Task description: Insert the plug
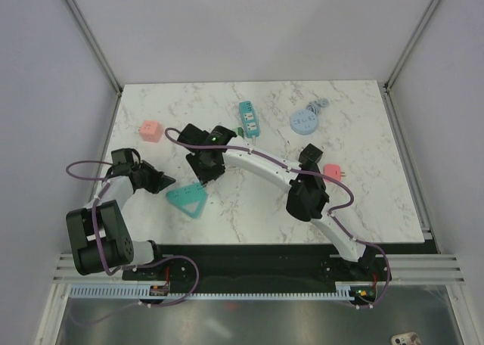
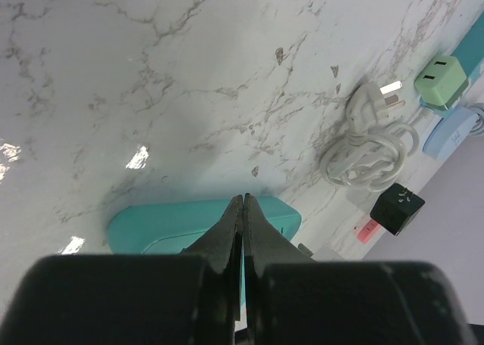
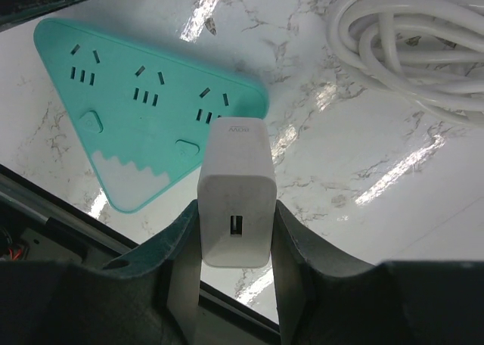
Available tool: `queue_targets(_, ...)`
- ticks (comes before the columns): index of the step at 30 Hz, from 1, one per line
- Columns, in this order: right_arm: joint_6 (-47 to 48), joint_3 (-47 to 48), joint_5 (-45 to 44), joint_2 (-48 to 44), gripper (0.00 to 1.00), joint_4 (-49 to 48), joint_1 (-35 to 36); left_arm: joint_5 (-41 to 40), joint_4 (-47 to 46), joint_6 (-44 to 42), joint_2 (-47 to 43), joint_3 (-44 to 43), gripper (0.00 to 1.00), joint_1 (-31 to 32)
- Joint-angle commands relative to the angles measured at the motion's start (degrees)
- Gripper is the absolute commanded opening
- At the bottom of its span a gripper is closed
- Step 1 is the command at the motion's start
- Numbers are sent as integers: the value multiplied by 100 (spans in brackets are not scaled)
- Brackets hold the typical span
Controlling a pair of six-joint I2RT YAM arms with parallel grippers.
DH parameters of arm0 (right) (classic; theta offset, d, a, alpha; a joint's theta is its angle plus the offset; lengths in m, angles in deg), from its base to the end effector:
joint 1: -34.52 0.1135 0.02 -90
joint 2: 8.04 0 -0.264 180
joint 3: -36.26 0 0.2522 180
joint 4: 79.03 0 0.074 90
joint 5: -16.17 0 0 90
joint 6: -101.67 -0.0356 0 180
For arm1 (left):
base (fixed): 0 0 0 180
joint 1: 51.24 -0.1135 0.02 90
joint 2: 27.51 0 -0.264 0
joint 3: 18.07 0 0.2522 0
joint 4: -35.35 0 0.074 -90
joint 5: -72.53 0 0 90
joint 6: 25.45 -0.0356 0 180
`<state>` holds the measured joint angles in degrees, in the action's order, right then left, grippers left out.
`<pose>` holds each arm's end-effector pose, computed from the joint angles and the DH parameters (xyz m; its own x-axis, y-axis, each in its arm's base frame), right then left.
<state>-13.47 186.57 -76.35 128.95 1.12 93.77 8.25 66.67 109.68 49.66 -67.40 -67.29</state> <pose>0.2578 0.4303 0.2510 -0.7865 -0.4919 -0.3734 -0.5695 0.8115 0.1306 0.2337 0.0512 0.1621 -0.5571 -0.8247 -0.0976 -0.6097 0.4860 -0.6262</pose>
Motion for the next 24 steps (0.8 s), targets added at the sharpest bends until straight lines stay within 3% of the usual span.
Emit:
queue_targets(1,80,355,226,-5,0,-153,-35,48,-183,-56,-228,94,2,-47)
queue_targets(11,-175,372,806,21,0,-241,-123,197,-244,-30,-211,6,2,-47)
queue_targets(24,-315,311,780,126,0,-258,-203,391,-368,23,-140,112,2,-38)
